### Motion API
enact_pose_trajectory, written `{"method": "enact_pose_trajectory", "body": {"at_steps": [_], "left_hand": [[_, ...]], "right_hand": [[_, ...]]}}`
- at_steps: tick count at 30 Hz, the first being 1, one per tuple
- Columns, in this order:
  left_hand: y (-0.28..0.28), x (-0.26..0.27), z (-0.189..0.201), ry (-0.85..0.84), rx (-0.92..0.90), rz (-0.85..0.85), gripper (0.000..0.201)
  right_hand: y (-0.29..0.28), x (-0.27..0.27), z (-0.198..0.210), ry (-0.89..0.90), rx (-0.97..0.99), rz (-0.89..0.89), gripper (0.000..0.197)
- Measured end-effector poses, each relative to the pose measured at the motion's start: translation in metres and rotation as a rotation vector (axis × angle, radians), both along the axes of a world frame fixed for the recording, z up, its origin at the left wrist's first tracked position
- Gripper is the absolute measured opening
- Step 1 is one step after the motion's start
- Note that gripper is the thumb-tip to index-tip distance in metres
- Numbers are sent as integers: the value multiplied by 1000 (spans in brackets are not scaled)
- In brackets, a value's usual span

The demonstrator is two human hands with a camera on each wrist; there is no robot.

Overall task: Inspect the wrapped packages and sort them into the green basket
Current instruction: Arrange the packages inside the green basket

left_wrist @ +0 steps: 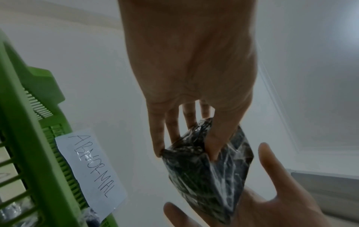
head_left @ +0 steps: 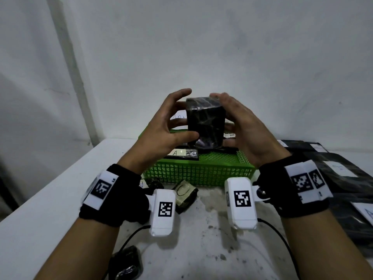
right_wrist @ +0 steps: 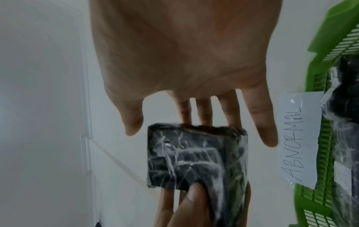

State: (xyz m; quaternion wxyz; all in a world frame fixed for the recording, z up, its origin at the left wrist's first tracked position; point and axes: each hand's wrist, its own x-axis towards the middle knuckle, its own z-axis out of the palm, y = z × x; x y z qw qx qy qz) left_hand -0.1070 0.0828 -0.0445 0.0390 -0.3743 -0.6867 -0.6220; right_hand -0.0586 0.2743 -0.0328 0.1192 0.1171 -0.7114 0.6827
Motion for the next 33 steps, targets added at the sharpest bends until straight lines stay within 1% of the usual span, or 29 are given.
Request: {"method": "enact_pose_trajectory", "body": {"at_steps": [2, 3, 5, 7, 8, 10, 13, 16, 17, 19, 21, 23, 25, 27, 29, 31, 33], "left_hand": [[2, 0, -1, 27, -9, -4, 83], [4, 1, -1, 47, -18, -9, 83], [6, 1, -1, 114, -54, 2, 78], [7, 2, -2, 180, -90, 22, 69], [7, 2, -2, 186, -97, 24, 65], [5, 3, -2, 143, -87, 29, 59], [6, 4, 0, -26, -60, 24, 48], [7, 4, 2, -217, -94, 10, 57], [7, 4, 3, -257, -98, 7, 59], [5, 4, 2, -305, -82, -17, 58], [4, 5, 3, -364, -18, -82, 54], [6, 7, 4, -422, 38, -136, 54], [10, 9, 4, -420, 38, -125, 47], [14, 8, 2, -413, 15, -94, 38], [12, 7, 1, -421, 13, -89, 31], [8, 2, 1, -408, 32, -88, 34], [5, 0, 0, -377, 17, -79, 37]], "right_hand": [[1, 1, 0, -55, 14, 19, 56], [1, 1, 0, -74, 19, 30, 54], [-2, 0, -1, -69, 8, 28, 38], [-4, -1, -2, 2, -22, -39, 19], [-4, -2, -3, 49, -31, -78, 13], [-4, -2, -3, 113, -63, -115, 9], [-2, -2, -2, 164, -105, -143, 14], [0, -2, -1, 231, -67, -115, 19], [1, -2, -1, 250, -34, -104, 25], [4, -2, -2, 285, 35, -113, 41], [10, -2, -3, 303, 89, -118, 60], [16, -2, -4, 300, 143, -84, 79], [19, -3, -5, 287, 213, -55, 92], [21, -2, -5, 254, 277, -50, 94], [23, -1, -4, 236, 295, -45, 88], [27, -2, -2, 234, 285, -50, 77], [31, -3, -2, 201, 330, -66, 74]]}}
